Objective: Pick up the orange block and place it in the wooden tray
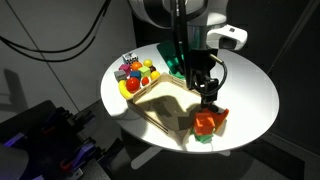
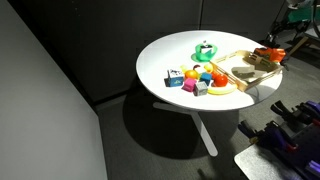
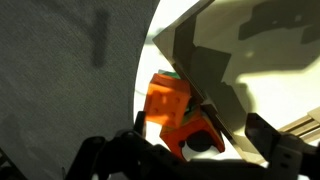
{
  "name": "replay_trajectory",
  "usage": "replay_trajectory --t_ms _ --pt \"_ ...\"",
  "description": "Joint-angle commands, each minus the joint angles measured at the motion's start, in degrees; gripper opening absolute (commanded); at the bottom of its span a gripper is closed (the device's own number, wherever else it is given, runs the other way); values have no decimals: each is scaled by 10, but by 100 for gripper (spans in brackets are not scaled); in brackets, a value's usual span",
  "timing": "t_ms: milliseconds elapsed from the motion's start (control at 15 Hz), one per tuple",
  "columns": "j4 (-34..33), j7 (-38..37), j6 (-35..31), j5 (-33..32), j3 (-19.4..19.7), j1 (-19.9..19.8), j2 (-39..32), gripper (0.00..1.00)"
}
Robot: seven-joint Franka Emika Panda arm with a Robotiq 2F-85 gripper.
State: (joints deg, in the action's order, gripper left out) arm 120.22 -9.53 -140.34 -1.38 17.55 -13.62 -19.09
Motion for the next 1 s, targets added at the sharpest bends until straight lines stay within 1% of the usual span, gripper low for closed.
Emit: replay_trajectory --t_ms 0,400,933 --pt "-36 -12 21 8 -2 -10 -28 100" --pt "-71 -16 39 17 -2 -21 -68 100" --pt "-97 -8 23 33 -6 -33 -116 100"
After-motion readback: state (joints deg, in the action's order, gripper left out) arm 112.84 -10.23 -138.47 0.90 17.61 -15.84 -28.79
